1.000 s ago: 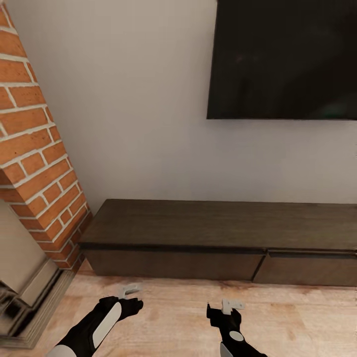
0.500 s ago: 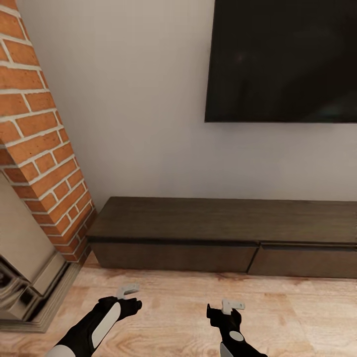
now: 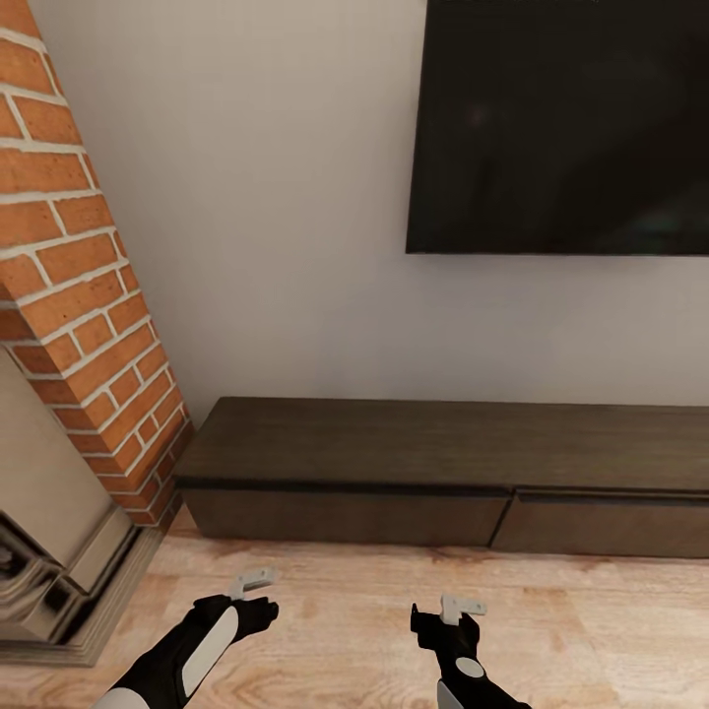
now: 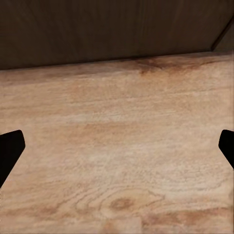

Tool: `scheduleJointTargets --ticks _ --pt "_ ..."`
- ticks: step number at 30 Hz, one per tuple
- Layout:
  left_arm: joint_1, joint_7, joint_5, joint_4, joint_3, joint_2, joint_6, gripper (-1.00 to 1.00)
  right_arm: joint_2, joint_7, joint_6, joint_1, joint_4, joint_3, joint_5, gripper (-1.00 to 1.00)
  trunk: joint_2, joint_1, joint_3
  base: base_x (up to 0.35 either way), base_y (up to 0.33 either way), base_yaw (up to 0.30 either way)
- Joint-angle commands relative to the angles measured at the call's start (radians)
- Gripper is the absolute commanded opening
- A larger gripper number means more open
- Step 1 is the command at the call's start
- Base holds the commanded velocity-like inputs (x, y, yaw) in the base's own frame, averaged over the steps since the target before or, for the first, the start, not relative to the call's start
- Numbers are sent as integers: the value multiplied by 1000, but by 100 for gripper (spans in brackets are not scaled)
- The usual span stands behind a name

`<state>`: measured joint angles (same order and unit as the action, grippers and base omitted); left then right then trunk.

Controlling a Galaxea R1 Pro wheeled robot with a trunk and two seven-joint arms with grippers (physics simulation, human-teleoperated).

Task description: Place each of the two pumpkins and all three candles from the living room inside a cabinet in the living room (use any cabinet), then make sure every cabinet is closed, and position the cauldron so it is next to a table in the living room.

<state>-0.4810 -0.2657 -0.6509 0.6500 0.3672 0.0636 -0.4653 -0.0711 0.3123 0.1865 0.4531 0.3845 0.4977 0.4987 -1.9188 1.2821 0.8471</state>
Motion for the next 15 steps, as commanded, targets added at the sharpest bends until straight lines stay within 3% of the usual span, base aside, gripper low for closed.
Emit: scheduleJointTargets --ticks 1,12,15 --pt "-1 -10 -10 1 7 1 -1 100 0 6 5 1 -1 8 11 100 7 -4 -2 0 0 0" --pt "-1 -10 -10 -1 6 1 -1 100 0 7 7 1 -2 8 11 100 84 -46 -37 0 0 0" --pt "-1 -10 -9 -37 6 0 1 100 1 7 8 1 -2 8 11 100 105 -58 -46 0 0 0"
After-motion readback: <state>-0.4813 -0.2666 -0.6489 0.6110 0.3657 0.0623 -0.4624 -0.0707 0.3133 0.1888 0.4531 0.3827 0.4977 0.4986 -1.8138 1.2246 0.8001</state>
